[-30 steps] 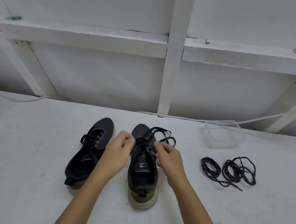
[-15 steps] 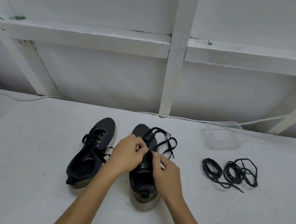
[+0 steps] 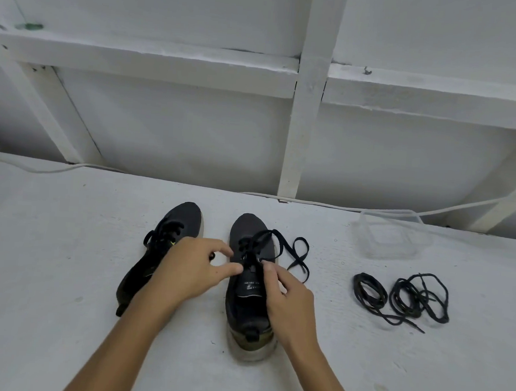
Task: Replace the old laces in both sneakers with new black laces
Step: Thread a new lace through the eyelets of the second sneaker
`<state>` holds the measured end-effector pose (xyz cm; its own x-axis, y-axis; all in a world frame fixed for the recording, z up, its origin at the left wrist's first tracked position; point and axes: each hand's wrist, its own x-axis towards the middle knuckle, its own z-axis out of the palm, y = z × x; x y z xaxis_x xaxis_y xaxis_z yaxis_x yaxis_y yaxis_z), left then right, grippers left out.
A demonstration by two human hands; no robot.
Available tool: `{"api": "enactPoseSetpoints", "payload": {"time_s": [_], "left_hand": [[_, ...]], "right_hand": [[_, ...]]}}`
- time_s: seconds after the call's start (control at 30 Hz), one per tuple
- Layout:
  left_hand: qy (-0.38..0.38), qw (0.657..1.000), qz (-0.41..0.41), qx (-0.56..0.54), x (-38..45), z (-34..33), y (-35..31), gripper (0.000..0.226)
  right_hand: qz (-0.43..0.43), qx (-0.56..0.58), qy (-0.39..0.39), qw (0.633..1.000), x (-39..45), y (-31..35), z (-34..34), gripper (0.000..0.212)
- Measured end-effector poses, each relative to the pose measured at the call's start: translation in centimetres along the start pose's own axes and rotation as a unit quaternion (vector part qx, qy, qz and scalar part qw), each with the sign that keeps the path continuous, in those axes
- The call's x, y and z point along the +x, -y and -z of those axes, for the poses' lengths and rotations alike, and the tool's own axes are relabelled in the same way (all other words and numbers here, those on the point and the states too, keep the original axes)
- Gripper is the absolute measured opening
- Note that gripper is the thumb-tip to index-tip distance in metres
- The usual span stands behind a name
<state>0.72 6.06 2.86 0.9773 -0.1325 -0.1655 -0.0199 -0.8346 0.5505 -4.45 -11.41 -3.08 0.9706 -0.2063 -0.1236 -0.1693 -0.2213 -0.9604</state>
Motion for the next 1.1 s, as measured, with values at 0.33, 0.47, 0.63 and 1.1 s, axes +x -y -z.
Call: {"api": "enactPoseSetpoints", "payload": {"time_s": [0.33, 0.47, 0.63, 1.1], "left_hand": [[0.129, 0.989, 0.023, 0.061, 0.9, 1.3, -0.8, 0.026], [0.114, 0.971, -0.076, -0.197, 0.1, 3.0, -1.1, 0.024], [0.085, 0.792, -0.031, -0.604, -0.5, 3.5, -2.1, 0.03], [0.145, 0.973, -0.069, -0.164, -0.1, 3.4, -2.5, 0.025]], "right_hand": [[-0.024, 0.027, 0.002, 0.999, 0.1, -0.2, 0.2, 0.017], [-0.029, 0.036, 0.004, 0.999, 0.1, -0.2, 0.0, 0.02], [-0.039, 0.034, 0.006, 0.999, 0.2, -0.6, 0.0, 0.023], [-0.023, -0.024, 0.0, 0.999, 0.2, -0.4, -0.1, 0.039]]}}
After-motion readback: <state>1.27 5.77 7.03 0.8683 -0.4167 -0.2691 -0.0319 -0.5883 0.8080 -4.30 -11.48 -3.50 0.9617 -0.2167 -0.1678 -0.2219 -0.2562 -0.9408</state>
